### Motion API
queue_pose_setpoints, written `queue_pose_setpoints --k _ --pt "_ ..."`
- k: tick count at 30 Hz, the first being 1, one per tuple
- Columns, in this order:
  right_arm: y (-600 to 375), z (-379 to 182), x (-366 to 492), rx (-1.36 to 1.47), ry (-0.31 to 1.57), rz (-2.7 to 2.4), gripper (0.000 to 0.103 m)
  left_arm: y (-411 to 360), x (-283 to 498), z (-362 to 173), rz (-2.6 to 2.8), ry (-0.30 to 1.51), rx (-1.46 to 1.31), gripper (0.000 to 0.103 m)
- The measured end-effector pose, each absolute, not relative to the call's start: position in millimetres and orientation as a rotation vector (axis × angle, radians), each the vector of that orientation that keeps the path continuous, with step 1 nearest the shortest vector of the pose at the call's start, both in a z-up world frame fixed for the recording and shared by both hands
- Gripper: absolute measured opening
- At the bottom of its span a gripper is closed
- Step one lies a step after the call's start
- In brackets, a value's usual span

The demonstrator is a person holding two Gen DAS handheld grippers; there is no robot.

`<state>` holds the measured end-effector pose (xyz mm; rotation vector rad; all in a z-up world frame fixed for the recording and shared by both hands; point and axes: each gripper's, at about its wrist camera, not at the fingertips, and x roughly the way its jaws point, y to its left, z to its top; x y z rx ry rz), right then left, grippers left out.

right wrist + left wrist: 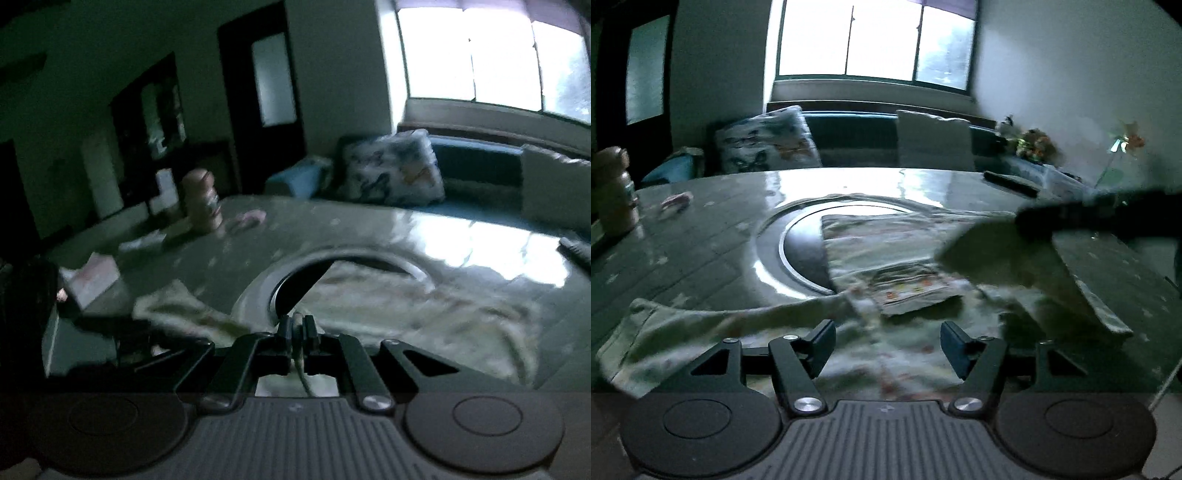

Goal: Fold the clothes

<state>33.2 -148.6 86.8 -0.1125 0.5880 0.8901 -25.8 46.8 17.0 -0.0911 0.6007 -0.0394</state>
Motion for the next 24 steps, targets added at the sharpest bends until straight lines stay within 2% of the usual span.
queue_pose_setpoints --k 5,8,12,20,24 --pt "-149 77 21 -0.121 0.633 0.934 0.012 51 -29 19 -0.030 0.585 -0.103 0.066" --pt "-164 78 17 -0.123 0.636 0.910 0.024 53 -30 20 -0.025 0.576 -0.110 0.066" --pt "-193 63 21 -0.153 0.672 0.790 0.024 47 -26 16 -0.044 0.585 -0.108 0.064" --pt "-258 19 33 -0.131 0.786 0.543 0.024 27 -9 6 -0.110 0.620 -0.091 0.040" --pt "-279 12 36 -0.118 0.806 0.482 0.022 17 -1 1 -0.143 0.637 -0.083 0.037"
